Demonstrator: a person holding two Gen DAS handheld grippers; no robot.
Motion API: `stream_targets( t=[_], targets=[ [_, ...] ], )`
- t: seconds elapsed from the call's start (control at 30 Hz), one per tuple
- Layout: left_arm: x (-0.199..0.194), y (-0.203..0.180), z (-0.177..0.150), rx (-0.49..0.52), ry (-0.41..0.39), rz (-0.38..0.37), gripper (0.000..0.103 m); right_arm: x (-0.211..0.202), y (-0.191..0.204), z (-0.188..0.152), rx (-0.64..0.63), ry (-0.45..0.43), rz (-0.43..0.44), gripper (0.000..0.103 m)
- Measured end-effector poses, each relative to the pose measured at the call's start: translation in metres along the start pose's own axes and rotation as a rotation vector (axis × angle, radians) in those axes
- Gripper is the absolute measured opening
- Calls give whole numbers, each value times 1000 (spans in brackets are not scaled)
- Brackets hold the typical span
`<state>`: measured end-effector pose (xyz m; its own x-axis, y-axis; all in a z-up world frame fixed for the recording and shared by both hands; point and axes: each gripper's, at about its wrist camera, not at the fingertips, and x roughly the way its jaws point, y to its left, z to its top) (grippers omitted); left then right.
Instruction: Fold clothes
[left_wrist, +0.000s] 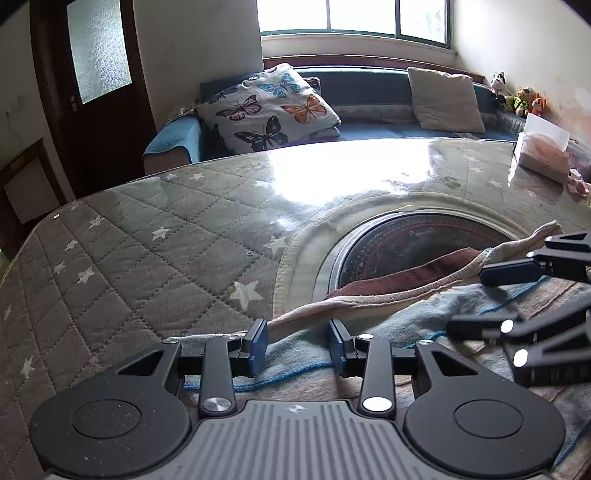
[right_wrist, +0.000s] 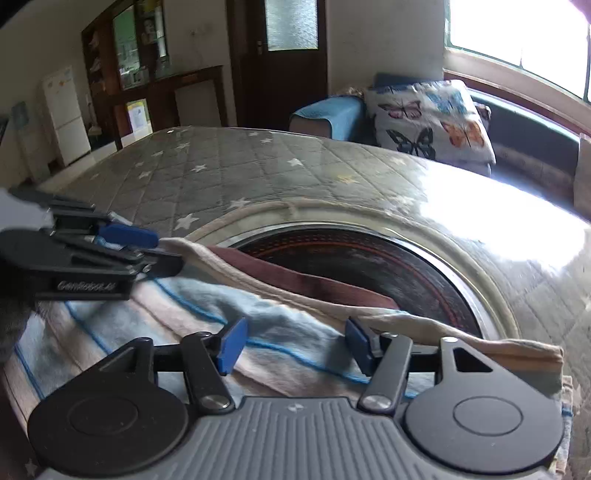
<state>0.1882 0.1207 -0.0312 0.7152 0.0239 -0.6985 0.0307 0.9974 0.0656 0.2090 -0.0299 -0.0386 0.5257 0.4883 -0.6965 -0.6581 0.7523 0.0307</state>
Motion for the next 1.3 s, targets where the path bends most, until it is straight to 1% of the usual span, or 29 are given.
stream_targets(
  t=[0.07,0.2,0.27,0.53,0.67,0.73,0.83,0.97,1.03,1.1,1.3],
  targets=[
    [0,0,0,-3,-2,-1,40,-4,9,-2,-14,-6,8,62],
    [-1,0,-2,-8,-2,0,40,-11,31,-9,-50,-10,37,70],
    [-1,0,-2,-8,-1,2,41,-14,43,-13,-80,-15,46,71],
    [-1,4,-3,-7,1,6,48,-23,90,-26,-158,-42,115,78],
    [-2,6,-5,-10,-3,9,52,-27,106,-30,-161,-39,175,79],
    [-4,7,-7,-11,-7,12,55,-30,114,-33,-174,-37,199,82],
    [-11,9,-13,-12,-20,19,59,-35,123,-38,-190,-35,236,83],
    [-28,10,-29,-11,-41,39,63,-41,128,-43,-189,-28,257,84],
    [-37,10,-37,-11,-51,50,67,-44,127,-45,-182,-22,264,86],
    [-45,11,-45,-11,-62,60,75,-49,125,-48,-173,-16,268,88],
    [-69,14,-68,-18,-87,89,78,-61,116,-62,-138,1,241,89]
  ],
)
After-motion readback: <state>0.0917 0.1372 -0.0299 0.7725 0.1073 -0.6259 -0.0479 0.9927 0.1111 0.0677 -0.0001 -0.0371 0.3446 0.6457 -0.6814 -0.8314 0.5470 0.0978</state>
